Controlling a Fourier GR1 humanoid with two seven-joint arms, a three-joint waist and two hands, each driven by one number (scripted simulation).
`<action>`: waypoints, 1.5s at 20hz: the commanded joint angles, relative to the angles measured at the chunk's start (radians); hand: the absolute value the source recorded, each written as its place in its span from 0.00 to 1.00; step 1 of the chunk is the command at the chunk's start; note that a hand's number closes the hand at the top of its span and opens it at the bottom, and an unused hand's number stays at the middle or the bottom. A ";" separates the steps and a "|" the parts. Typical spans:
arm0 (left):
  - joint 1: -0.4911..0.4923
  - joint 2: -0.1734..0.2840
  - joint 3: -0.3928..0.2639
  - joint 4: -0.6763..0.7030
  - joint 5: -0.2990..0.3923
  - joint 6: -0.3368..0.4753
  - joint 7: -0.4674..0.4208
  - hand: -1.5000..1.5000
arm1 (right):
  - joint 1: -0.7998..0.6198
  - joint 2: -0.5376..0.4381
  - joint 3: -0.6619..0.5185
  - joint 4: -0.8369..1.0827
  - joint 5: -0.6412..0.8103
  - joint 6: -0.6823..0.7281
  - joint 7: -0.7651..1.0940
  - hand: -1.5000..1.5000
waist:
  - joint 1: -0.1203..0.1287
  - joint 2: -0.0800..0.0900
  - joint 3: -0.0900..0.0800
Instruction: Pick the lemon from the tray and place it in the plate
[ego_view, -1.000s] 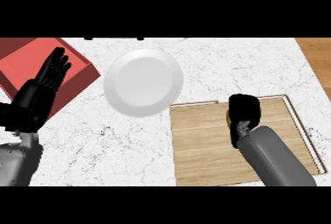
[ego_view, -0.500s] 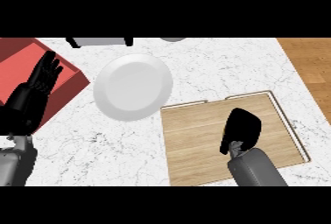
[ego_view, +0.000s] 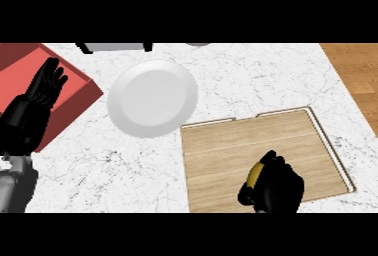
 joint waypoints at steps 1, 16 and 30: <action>0.022 -0.021 -0.030 -0.011 -0.019 -0.003 -0.028 0.50 | 0.050 0.024 0.156 -0.149 0.119 -0.056 0.264 1.00 | 0.025 0.011 0.004; -0.074 -0.038 -0.045 0.043 -0.028 -0.012 -0.027 0.50 | -0.279 0.025 0.289 -0.189 0.154 -0.131 0.265 1.00 | 0.087 0.040 0.005; -0.127 -0.069 -0.100 0.026 -0.037 -0.028 0.001 0.50 | -0.684 0.025 -0.026 0.185 -0.126 -0.282 0.203 1.00 | 0.166 0.056 0.007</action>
